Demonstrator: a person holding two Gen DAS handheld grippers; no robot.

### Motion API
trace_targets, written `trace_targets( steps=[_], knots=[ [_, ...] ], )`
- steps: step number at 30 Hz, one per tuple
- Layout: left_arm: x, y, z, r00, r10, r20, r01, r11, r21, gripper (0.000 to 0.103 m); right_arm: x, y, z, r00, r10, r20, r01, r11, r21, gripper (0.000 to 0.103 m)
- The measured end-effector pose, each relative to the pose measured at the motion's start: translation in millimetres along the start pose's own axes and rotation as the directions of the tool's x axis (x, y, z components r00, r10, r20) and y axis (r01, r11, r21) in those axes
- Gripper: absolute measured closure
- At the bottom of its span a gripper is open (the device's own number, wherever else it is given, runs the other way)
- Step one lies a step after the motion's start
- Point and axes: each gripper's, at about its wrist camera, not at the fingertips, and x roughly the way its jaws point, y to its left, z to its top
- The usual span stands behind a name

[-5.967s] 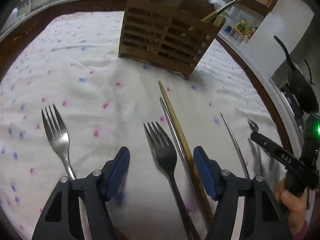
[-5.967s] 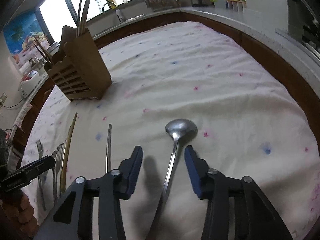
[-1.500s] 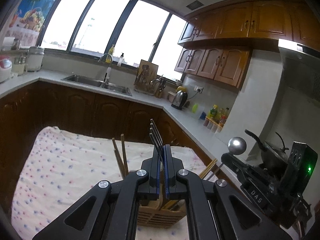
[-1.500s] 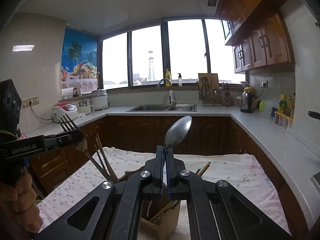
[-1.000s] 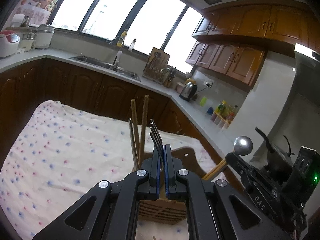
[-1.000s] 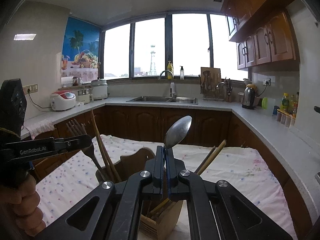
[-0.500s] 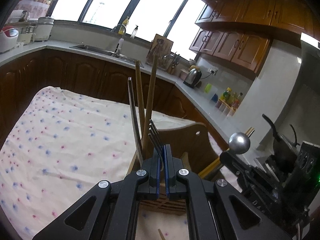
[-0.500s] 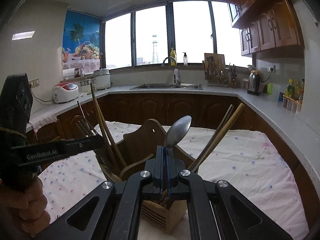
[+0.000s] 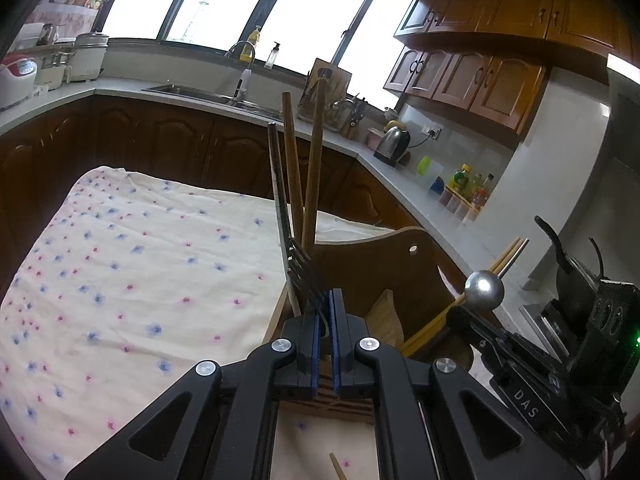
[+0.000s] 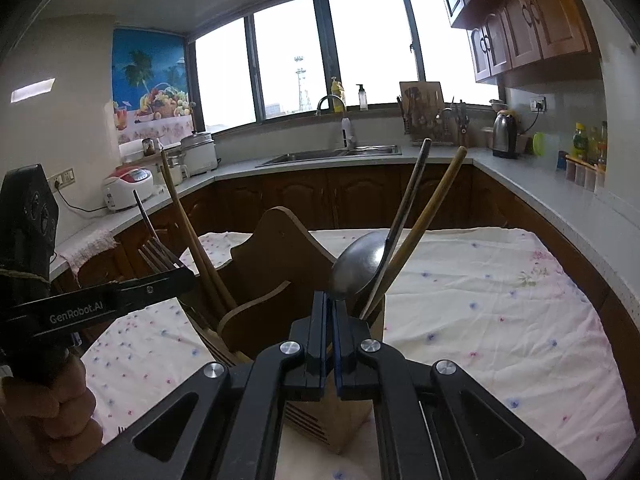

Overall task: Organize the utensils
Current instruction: 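Open the left gripper to drop the fork into the holder while the right gripper releases the spoon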

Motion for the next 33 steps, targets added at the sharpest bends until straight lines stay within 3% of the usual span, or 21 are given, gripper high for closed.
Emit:
trace_targets(
  steps=[21, 28, 33],
  knots=[
    [4, -2, -4, 0.999, 0.002, -0.035, -0.001, 1.0, 0.011, 0.099, -1, -8, 0, 0.999, 0.045, -0.022, -0.044, 0.998, 0.037, 0.096],
    [-1, -5, -3, 0.999, -0.005, -0.042, 0.005, 1.0, 0.009, 0.087, -8, -10, -1, 0.999, 0.043, -0.027, -0.042, 0.998, 0.041, 0.092],
    [-10, -5, -6, 1.0, 0.006, -0.03, -0.005, 1.0, 0.005, 0.082, -15, -12, -1, 0.999, 0.034, -0.015, -0.034, 0.998, 0.048, 0.08]
  ],
)
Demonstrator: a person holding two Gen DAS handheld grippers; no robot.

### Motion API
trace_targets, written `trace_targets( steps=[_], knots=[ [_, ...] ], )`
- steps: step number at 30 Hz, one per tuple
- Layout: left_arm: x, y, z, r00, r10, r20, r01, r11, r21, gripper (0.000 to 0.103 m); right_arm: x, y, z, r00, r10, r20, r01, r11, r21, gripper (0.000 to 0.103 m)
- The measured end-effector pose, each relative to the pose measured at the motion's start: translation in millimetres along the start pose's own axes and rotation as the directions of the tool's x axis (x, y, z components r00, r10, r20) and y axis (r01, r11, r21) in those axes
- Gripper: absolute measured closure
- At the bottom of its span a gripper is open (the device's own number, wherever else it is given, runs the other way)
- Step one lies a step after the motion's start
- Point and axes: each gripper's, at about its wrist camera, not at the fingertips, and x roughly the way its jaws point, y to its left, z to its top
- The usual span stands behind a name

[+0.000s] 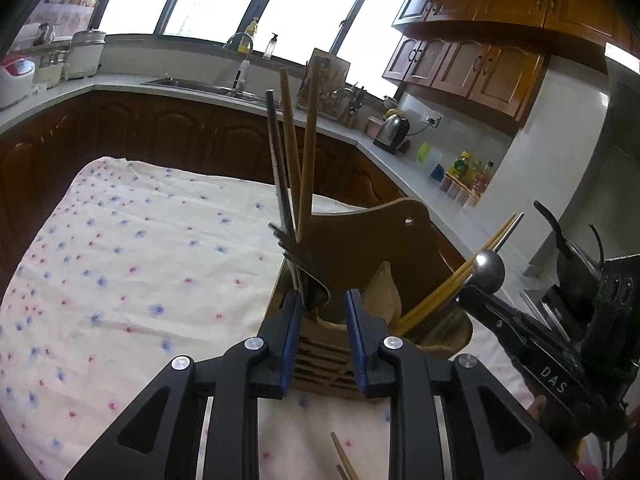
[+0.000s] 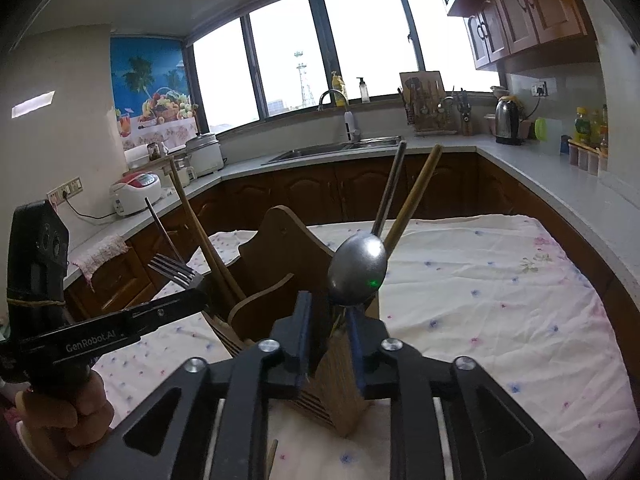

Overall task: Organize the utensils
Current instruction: 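Open the left gripper to drop the fork into the holder while the right gripper releases the spoon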

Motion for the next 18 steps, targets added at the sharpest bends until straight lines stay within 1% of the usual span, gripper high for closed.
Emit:
trace_targets(
  steps=[4, 5, 6, 7, 8, 10, 11, 12, 13, 14, 15, 16, 17, 18],
  knots=[
    [-8, 5, -5, 1.0, 0.011, -0.001, -0.011, 1.0, -0.011, 0.081, -8, -2, 1, 1.0, -0.003, 0.013, 0.003, 1.0, 0.012, 0.077],
    [-11, 7, -6, 1.0, 0.014, -0.001, -0.014, 1.0, -0.015, 0.08, -9, -2, 1, 1.0, -0.004, 0.015, 0.004, 1.0, 0.013, 0.073],
    [-13, 8, -7, 1.0, 0.017, 0.0, -0.017, 1.0, -0.018, 0.078, -11, -2, 1, 1.0, -0.001, 0.017, 0.0, 1.0, 0.014, 0.067],
    [-16, 10, -8, 1.0, 0.021, 0.002, -0.021, 1.0, -0.023, 0.072, -13, -2, 0, 1.0, 0.004, 0.02, -0.004, 1.0, 0.017, 0.064],
    [-20, 11, -9, 1.0, 0.028, 0.006, -0.028, 0.999, -0.027, 0.063, -15, -1, -1, 1.0, 0.006, 0.025, -0.006, 1.0, 0.019, 0.057],
    [-29, 12, -11, 0.999, 0.04, 0.021, -0.039, 0.999, -0.035, 0.05, -20, 0, -3, 0.999, 0.01, 0.033, -0.011, 1.0, 0.02, 0.054],
    [-33, 12, -12, 0.999, 0.043, 0.027, -0.042, 0.998, -0.038, 0.045, -22, 2, -4, 0.999, 0.011, 0.034, -0.011, 1.0, 0.019, 0.05],
    [-36, 12, -14, 0.998, 0.049, 0.029, -0.047, 0.998, -0.041, 0.04, -24, 2, -5, 0.999, 0.012, 0.037, -0.012, 1.0, 0.019, 0.043],
    [-41, 13, -15, 0.998, 0.06, 0.031, -0.059, 0.997, -0.049, 0.029, -26, 2, -6, 0.999, 0.01, 0.042, -0.011, 1.0, 0.021, 0.04],
    [-46, 14, -17, 0.997, 0.066, 0.04, -0.063, 0.996, -0.056, 0.025, -29, 2, -8, 0.999, 0.006, 0.047, -0.008, 1.0, 0.027, 0.034],
    [-50, 15, -19, 0.997, 0.063, 0.048, -0.06, 0.996, -0.06, 0.025, -31, 1, -8, 0.999, 0.007, 0.048, -0.008, 0.999, 0.033, 0.033],
    [-54, 15, -20, 0.997, 0.063, 0.051, -0.06, 0.996, -0.064, 0.023, -33, 0, -10, 0.999, 0.01, 0.044, -0.012, 0.999, 0.043, 0.032],
    [-58, 16, -22, 0.996, 0.072, 0.05, -0.068, 0.995, -0.07, 0.018, -34, 0, -11, 0.999, 0.013, 0.042, -0.015, 0.999, 0.05, 0.027],
    [-62, 17, -23, 0.996, 0.079, 0.05, -0.075, 0.994, -0.077, 0.017, -35, -1, -12, 0.999, 0.014, 0.04, -0.016, 0.998, 0.057, 0.023]
  ],
)
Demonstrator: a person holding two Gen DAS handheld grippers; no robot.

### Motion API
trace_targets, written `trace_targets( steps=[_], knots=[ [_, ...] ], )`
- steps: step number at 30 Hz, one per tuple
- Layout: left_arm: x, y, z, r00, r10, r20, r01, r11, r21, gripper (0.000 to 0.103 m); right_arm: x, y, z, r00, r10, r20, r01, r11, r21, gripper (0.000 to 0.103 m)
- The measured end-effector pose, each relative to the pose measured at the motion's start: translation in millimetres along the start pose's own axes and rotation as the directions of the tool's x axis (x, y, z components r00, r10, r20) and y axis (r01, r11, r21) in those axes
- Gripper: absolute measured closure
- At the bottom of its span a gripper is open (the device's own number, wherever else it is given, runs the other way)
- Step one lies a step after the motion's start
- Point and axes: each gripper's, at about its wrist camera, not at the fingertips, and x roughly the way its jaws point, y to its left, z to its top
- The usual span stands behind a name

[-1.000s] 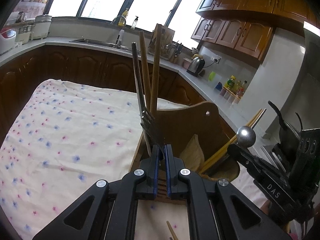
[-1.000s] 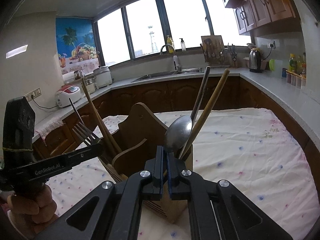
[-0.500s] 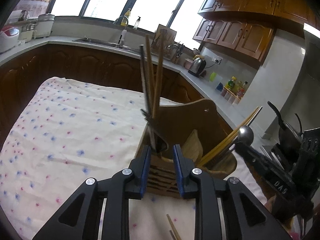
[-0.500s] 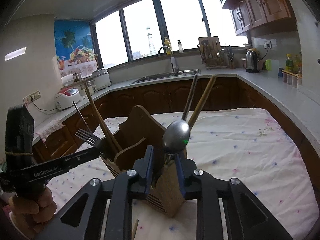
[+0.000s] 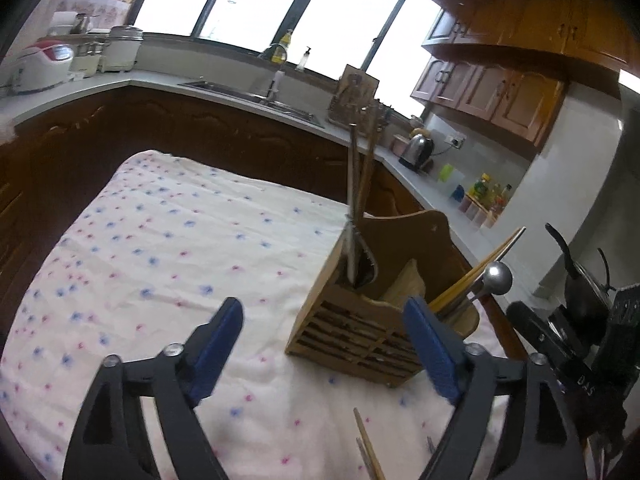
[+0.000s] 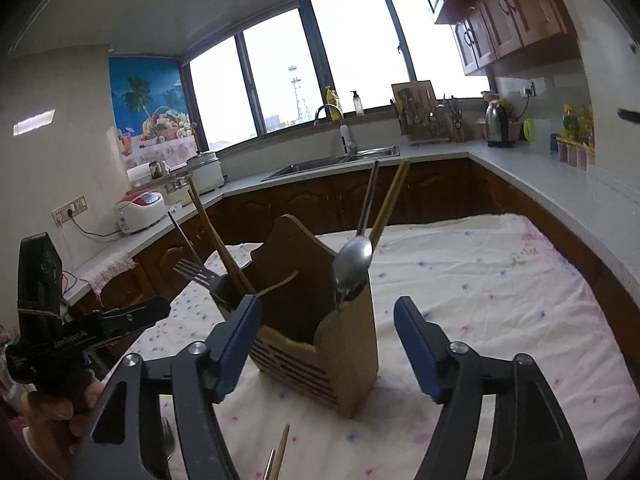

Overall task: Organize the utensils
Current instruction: 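Open the left gripper to drop the fork into the holder while the right gripper releases the spoon, then withdraw both open grippers away from the holder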

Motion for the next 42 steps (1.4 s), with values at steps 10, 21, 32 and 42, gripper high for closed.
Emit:
trace_targets(
  steps=[10, 21, 32, 42],
  knots=[
    [-56, 2, -18, 0.997, 0.049, 0.058, -0.049, 0.999, -0.007, 0.007, -37, 4, -7, 1.0, 0.016, 0.024, -0.017, 0.999, 0.034, 0.014],
    [-129, -16, -56, 0.981, 0.116, 0.155, -0.129, 0.989, 0.073, 0.001, -94, 13, -19, 0.995, 0.047, 0.086, -0.052, 0.998, 0.047, 0.002],
    [-207, -75, -72, 0.927, 0.078, 0.367, -0.193, 0.938, 0.288, 0.001, -161, 37, 8, 0.973, 0.061, 0.221, -0.046, 0.996, -0.073, 0.0],
    [-214, -85, -111, 0.932, 0.112, 0.344, -0.225, 0.924, 0.309, 0.001, -164, 43, -31, 0.976, 0.017, 0.217, 0.003, 0.996, -0.091, 0.0]
  ],
)
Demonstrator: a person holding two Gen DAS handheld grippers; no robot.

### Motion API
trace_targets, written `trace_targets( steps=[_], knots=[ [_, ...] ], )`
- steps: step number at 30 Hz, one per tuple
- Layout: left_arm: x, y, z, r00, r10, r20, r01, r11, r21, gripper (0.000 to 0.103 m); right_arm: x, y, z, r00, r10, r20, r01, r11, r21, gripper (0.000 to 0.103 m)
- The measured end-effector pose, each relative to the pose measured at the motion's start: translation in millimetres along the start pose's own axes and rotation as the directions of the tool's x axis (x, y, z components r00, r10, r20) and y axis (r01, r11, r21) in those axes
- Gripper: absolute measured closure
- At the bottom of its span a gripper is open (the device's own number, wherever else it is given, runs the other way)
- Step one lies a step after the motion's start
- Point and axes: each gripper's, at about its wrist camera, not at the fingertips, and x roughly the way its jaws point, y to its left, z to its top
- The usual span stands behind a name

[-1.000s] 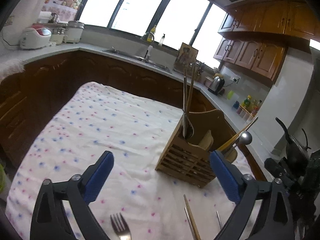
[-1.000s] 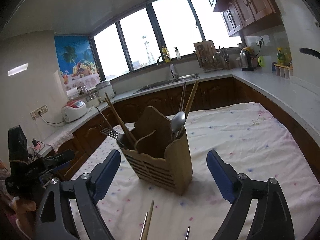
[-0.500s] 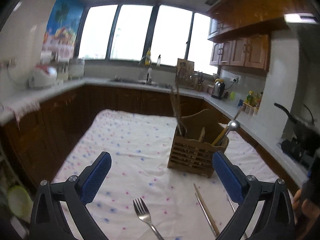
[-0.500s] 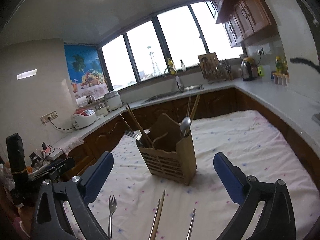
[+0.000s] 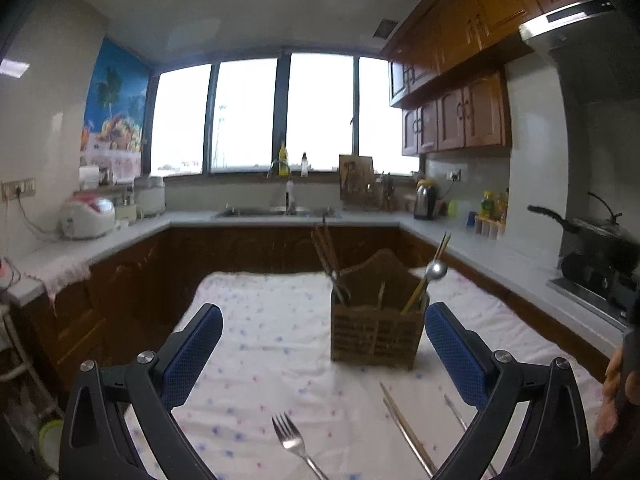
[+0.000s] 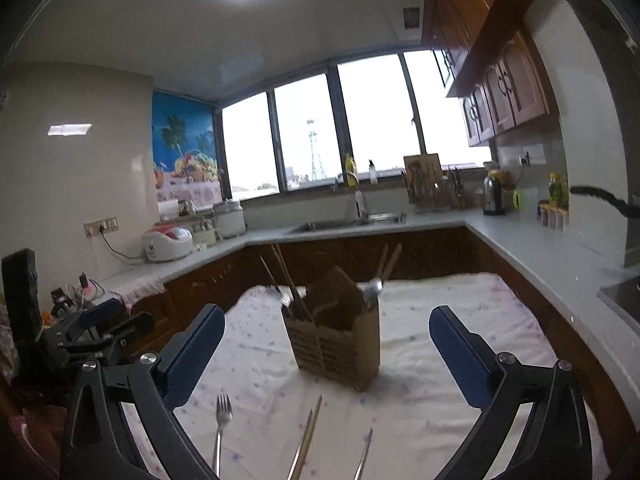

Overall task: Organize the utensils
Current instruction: 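Withdraw both open grippers away from the holder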

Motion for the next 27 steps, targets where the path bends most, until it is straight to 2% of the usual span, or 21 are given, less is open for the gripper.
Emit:
trace_targets(
  steps=[5, 9, 16, 27],
  knots=[
    [-3, 4, -9, 1.0, 0.019, -0.014, -0.019, 0.998, -0.059, 0.001, 2, -6, -29, 0.999, -0.029, -0.017, 0.029, 0.999, 0.04, 0.0],
    [0, 8, -15, 0.999, -0.002, -0.038, -0.001, 0.996, -0.087, 0.001, 3, -8, -56, 0.997, -0.07, -0.032, 0.071, 0.996, 0.045, 0.0],
    [0, 4, -27, 0.997, 0.024, -0.07, -0.028, 0.998, -0.056, 0.001, 1, -13, -84, 0.992, -0.106, -0.072, 0.109, 0.994, 0.03, 0.0],
    [-13, -8, -39, 0.994, 0.047, -0.095, -0.046, 0.999, 0.015, 0.001, -14, -15, -93, 0.988, -0.139, -0.072, 0.139, 0.99, 0.0, 0.0]
  ],
)
